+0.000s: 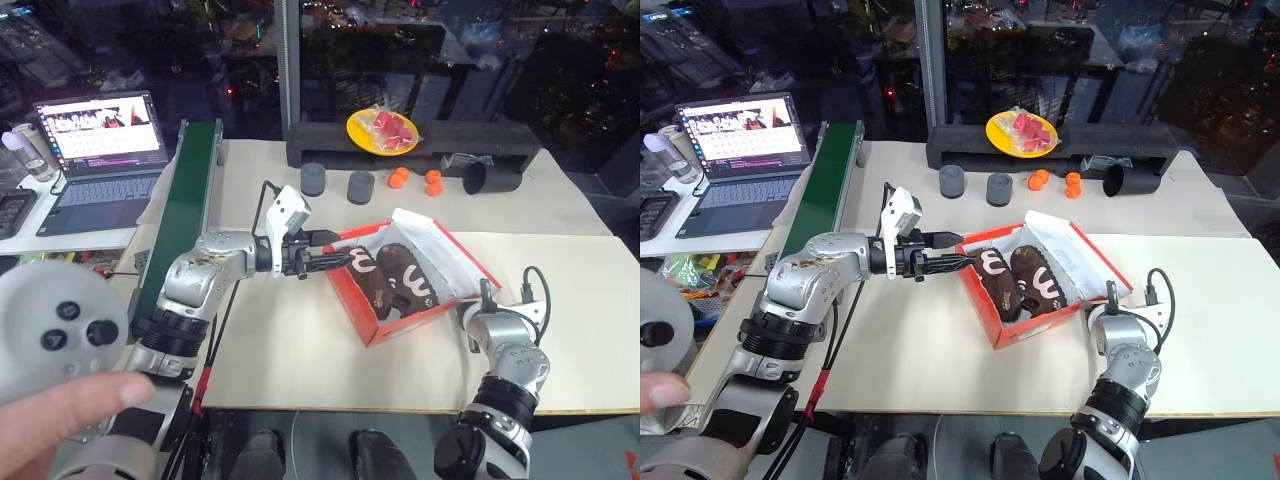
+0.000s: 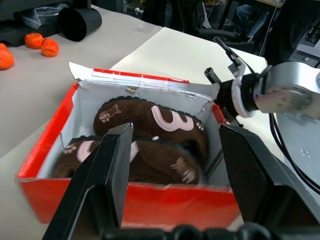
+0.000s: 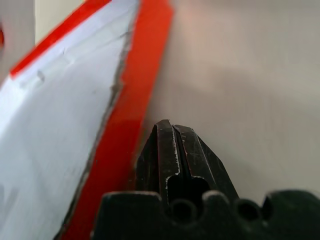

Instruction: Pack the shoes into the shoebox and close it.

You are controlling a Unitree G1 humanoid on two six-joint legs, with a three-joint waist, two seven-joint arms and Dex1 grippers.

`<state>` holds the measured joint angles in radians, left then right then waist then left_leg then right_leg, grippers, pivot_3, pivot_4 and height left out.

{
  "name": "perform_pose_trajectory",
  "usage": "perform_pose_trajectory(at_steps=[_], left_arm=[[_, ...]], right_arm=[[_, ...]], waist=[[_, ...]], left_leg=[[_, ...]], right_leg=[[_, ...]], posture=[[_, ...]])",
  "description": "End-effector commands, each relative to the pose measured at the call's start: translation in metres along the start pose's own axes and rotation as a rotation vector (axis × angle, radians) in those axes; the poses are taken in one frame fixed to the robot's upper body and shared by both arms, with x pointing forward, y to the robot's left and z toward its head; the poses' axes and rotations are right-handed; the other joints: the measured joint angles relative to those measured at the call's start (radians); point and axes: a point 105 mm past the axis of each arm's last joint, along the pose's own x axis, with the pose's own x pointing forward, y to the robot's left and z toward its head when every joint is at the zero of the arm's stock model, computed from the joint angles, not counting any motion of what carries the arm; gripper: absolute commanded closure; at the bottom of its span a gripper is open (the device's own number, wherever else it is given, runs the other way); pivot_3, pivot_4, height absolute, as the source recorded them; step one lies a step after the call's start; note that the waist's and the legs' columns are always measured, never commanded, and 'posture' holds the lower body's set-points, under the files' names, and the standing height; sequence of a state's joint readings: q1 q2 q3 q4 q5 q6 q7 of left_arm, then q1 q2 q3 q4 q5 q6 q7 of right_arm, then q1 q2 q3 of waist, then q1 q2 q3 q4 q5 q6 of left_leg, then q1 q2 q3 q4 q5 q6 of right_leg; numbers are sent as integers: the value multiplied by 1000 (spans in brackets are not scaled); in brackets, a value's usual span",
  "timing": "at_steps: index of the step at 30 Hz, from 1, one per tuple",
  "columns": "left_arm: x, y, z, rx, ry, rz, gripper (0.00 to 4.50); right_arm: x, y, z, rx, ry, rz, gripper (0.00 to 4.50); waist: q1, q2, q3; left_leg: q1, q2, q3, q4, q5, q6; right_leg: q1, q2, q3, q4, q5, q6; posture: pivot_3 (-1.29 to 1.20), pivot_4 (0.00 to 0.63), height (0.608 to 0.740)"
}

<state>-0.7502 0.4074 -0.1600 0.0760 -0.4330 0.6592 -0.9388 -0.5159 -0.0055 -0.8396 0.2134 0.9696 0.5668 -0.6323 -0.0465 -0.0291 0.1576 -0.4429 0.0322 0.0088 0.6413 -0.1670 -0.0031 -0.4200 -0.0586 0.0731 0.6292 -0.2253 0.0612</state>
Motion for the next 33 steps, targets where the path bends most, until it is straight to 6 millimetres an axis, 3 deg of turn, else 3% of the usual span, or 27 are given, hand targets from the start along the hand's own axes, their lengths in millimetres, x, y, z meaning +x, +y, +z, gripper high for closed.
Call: perform_pose_trajectory(at_steps=[1,7,10,14,16,21,29,33], left_arm=[[-3,0,14,39,-18,-4,1576],[-3,0,14,40,-14,-2,1576],[-3,1,15,44,-12,2,1576],[-4,2,14,43,-8,8,1576],[-4,1,14,43,-6,8,1576],[-4,1,14,43,-5,12,1576],[-4,2,15,46,-6,15,1576],[-5,1,15,45,-7,18,1576]], right_arm=[[1,13,20,48,-67,79,4459],[-39,84,36,-205,-227,473,4459],[-71,114,23,-333,-205,694,4459],[-116,139,-1,-466,-114,945,4459],[-130,141,-11,-588,-100,1008,4459],[-144,131,-39,-928,-18,1049,4459],[-118,96,-73,-1359,138,875,4459],[-115,90,-81,-1413,189,857,4459]], waist=[[0,0,0],[-1,8,5],[-4,9,5],[-5,9,5],[-3,9,5],[4,8,5],[5,8,5],[8,8,5]], left_leg=[[0,0,0,0,0,0],[-1,0,0,0,0,0],[-1,0,0,0,0,0],[-1,0,0,-1,0,0],[-1,0,0,-1,0,0],[-1,0,0,-1,0,0],[-1,0,0,-1,0,0],[-2,-1,0,0,0,0]], right_leg=[[0,0,0,0,0,0],[-1,0,1,0,0,0],[-2,0,1,1,0,1],[-2,1,1,1,0,1],[-2,0,1,1,0,1],[-2,0,0,0,-1,1],[-2,0,0,1,-1,0],[-2,0,0,0,-1,0]], posture=[[0,150,740],[0,150,740],[0,150,740],[0,150,740],[0,150,740],[0,150,740],[0,150,740],[0,150,740]])
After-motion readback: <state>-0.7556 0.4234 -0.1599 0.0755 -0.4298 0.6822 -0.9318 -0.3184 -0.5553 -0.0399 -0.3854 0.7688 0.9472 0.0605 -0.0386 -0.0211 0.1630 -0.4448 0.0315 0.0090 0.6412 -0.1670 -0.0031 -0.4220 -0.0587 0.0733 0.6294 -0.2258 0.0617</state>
